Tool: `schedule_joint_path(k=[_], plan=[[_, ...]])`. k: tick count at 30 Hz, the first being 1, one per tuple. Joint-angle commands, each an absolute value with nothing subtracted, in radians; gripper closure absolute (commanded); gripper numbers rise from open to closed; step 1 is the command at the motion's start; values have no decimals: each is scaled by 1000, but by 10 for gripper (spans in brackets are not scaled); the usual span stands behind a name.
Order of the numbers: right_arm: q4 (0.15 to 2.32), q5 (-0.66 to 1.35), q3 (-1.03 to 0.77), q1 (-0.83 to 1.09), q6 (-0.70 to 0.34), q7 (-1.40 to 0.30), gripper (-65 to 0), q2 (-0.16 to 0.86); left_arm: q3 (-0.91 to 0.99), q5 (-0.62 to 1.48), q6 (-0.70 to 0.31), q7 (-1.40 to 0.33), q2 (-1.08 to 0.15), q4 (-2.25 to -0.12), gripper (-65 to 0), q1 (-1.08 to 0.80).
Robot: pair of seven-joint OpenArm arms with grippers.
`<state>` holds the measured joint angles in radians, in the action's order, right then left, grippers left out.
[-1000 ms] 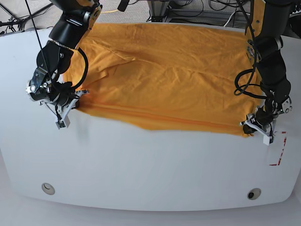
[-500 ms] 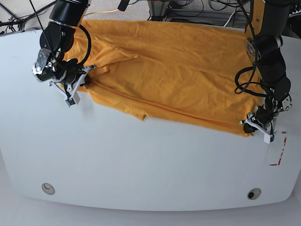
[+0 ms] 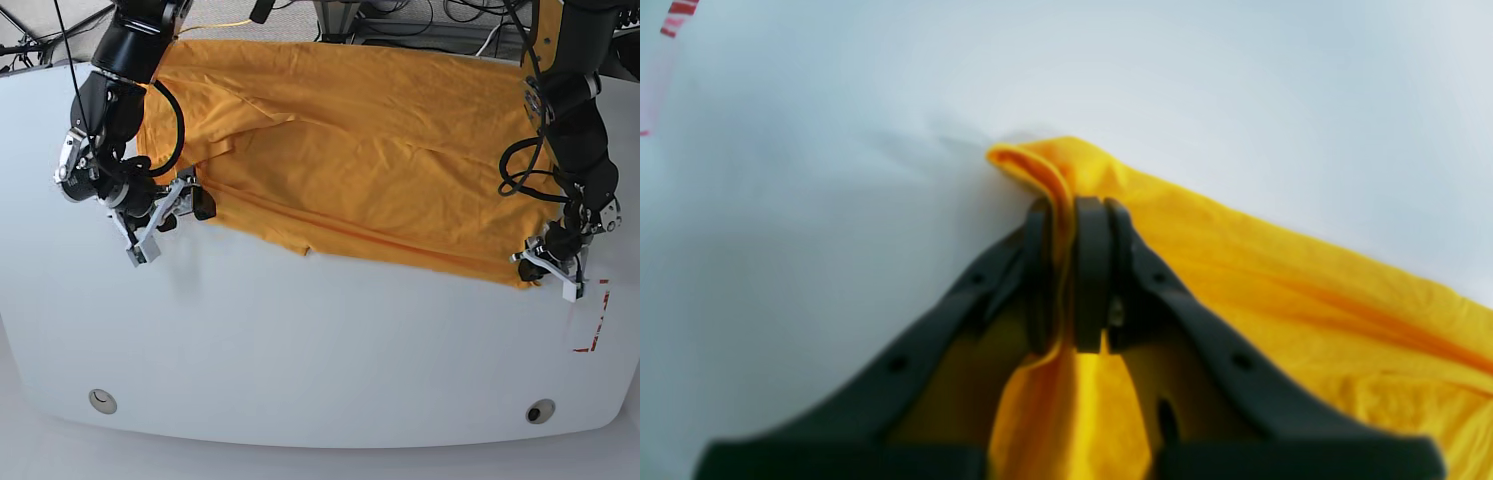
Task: Fold the T-shirt properly
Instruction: 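Lift the hem with both grippers and fold it toward the collar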
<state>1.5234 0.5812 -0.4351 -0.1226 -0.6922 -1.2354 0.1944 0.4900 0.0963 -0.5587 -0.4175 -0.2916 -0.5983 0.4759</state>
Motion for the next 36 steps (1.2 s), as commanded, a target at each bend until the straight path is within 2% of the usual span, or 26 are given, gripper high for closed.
schedule_joint_path(k=[1, 4, 7, 17, 19, 23, 28, 32, 36], plan=[[1434, 601, -437, -194, -698, -1185, -411, 208, 486, 38, -535, -487, -300, -595, -43, 473], [1296, 599, -437, -245, -698, -1148, -374, 231, 486, 38, -535, -487, -300, -595, -43, 473], [1191, 599, -433, -272, -698, -1112, -366, 242, 484, 38, -535, -487, -300, -595, -43, 473], [1179, 599, -397, -251, -698, -1107, -358, 236, 484, 38, -535, -487, -300, -595, -43, 473], [1179, 604, -374, -248, -698, -1107, -323, 236, 484, 38, -535, -487, -300, -595, -43, 473], [1179, 607, -355, -248, -698, -1110, -206, 234, 484, 38, -535, -487, -298, -595, -43, 473], [1179, 602, -351, -248, -698, -1110, -130, 234, 484, 38, -535, -487, -298, -595, -43, 473], [1182, 602, -351, -266, -698, -1109, 0, 234, 484, 38, -535, -487, -298, -595, -43, 473], [1213, 601, -351, -285, -698, -1110, 0, 242, 484, 38, -535, -487, -298, -595, -43, 472]])
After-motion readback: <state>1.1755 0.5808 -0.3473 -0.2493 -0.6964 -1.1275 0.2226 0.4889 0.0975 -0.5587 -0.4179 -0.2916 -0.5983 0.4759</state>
